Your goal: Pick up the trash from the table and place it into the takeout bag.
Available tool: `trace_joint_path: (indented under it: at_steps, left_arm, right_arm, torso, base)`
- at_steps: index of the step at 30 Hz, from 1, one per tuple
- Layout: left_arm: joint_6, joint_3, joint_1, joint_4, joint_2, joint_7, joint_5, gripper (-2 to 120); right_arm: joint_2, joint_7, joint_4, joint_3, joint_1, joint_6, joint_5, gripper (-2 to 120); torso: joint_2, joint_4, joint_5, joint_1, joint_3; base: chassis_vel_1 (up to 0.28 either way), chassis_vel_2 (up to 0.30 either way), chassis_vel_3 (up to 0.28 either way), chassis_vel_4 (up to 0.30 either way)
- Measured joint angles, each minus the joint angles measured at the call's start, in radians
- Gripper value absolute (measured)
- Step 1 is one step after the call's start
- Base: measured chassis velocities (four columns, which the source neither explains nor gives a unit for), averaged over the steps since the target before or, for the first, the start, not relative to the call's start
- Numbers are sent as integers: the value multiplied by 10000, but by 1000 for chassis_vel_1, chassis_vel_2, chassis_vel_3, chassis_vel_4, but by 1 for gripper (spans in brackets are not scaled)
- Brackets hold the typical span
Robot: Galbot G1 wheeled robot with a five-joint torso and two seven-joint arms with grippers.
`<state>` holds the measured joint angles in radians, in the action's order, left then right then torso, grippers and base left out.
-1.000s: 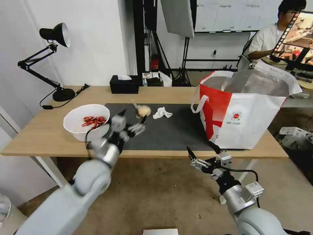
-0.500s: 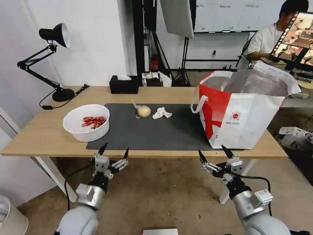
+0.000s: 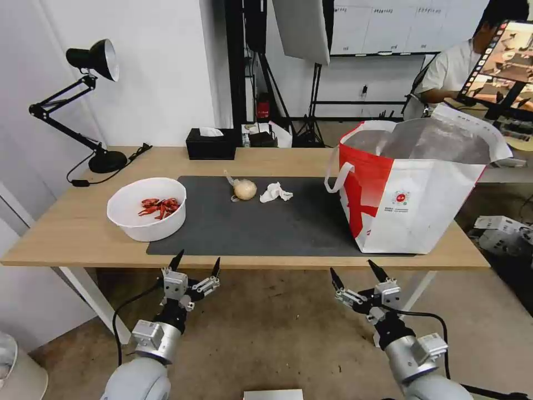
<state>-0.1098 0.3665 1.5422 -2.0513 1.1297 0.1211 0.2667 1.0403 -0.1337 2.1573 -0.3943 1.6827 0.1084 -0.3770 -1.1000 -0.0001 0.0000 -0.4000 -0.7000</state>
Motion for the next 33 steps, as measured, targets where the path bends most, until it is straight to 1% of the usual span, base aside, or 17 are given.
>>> trace_joint_path:
  at_steps: [8, 12, 15, 16, 18, 19, 21, 22, 23, 24, 25, 26, 28, 29, 31, 32, 33]
  left_arm:
    - [17, -1, -6, 48, 62, -7, -1, 100]
    - [11, -18, -42, 125, 49, -12, -23, 100]
    - [10, -102, -166, 150, -38, -14, -13, 100]
    - [10, -102, -166, 150, -38, -14, -13, 100]
    - [17, -113, -174, 131, -39, -14, -12, 100]
    - [17, -113, -174, 131, -39, -14, -12, 100]
    - [32, -69, -167, 85, -52, -11, -12, 100]
    - [32, -69, -167, 85, -52, -11, -12, 100]
    - [33, -33, -161, 69, -66, -11, -10, 100]
    - [35, 33, -140, 63, -82, -5, 0, 100]
    - [37, 67, -131, 63, -92, -4, 7, 100]
    - [37, 67, -131, 63, -92, -4, 7, 100]
    - [40, 166, -97, 63, -101, 5, 35, 100]
    - [40, 166, -97, 63, -101, 5, 35, 100]
    - [39, 247, -76, 84, -105, 8, 60, 100]
    - [39, 268, -71, 96, -105, 9, 77, 100]
    - [39, 268, -71, 96, -105, 9, 77, 100]
  right_arm:
    - [240, 8, -69, 205, -6, -11, 151, 100]
    - [-9, 130, -170, 558, -551, -73, -11, 100]
    - [-639, 434, -308, 1103, -1872, -493, -791, 100]
    - [-639, 434, -308, 1103, -1872, -493, -791, 100]
    - [-1204, 594, -609, 1686, -3219, -787, -1483, 100]
    - [-1204, 594, -609, 1686, -3219, -787, -1483, 100]
    - [-1714, 632, -1187, 2572, -4761, -989, -2089, 100]
    - [-1714, 632, -1187, 2572, -4761, -989, -2089, 100]
    - [-1835, 614, -1480, 3019, -5463, -1066, -2320, 100]
    - [-1906, 521, -1938, 3773, -6475, -1206, -2667, 100]
    - [-1903, 430, -2157, 4114, -6959, -1285, -2837, 100]
    - [-1903, 430, -2157, 4114, -6959, -1285, -2837, 100]
    - [-1604, -76, -3007, 5327, -8612, -1648, -3460, 100]
    - [-1604, -76, -3007, 5327, -8612, -1648, -3460, 100]
    - [-980, -919, -4010, 6257, -10093, -2221, -3609, 100]
    - [-609, -1402, -4567, 6602, -10782, -2470, -3610, 100]
    - [-609, -1402, -4567, 6602, -10782, -2470, -3610, 100]
  torso:
    - [0, 0, -1, 0, 0]
    - [-1, 1, 0, 1, 0]
    - [1, -3, 1, 0, -1]
    - [1, -3, 1, 0, -1]
    - [1, 4, 0, 0, -1]
    - [1, 4, 0, 0, -1]
    - [1, -1, -2, -1, -1]
    - [1, -1, -2, -1, -1]
    - [2, 0, -1, 0, -2]
    - [2, 0, 2, -1, -3]
    - [3, 1, 4, -2, -3]
    - [3, 1, 4, -2, -3]
    - [2, 3, -7, -2, -2]
    - [2, 3, -7, -2, -2]
    - [2, 1, 2, -2, -3]
    - [2, 3, -9, -2, -1]
    - [2, 3, -9, -2, -1]
  base:
    - [0, 0, 0, 0]
    - [0, 0, 0, 0]
    - [0, 0, 0, 0]
    - [0, 0, 0, 0]
    - [0, 0, 0, 0]
    - [0, 0, 0, 0]
    - [0, 0, 0, 0]
    - [0, 0, 0, 0]
    - [0, 0, 0, 0]
    - [0, 0, 0, 0]
    - [0, 0, 0, 0]
    - [0, 0, 0, 0]
    - [0, 0, 0, 0]
    - [0, 0, 0, 0]
    - [0, 0, 0, 0]
    - [0, 0, 0, 0]
    - [0, 0, 0, 0]
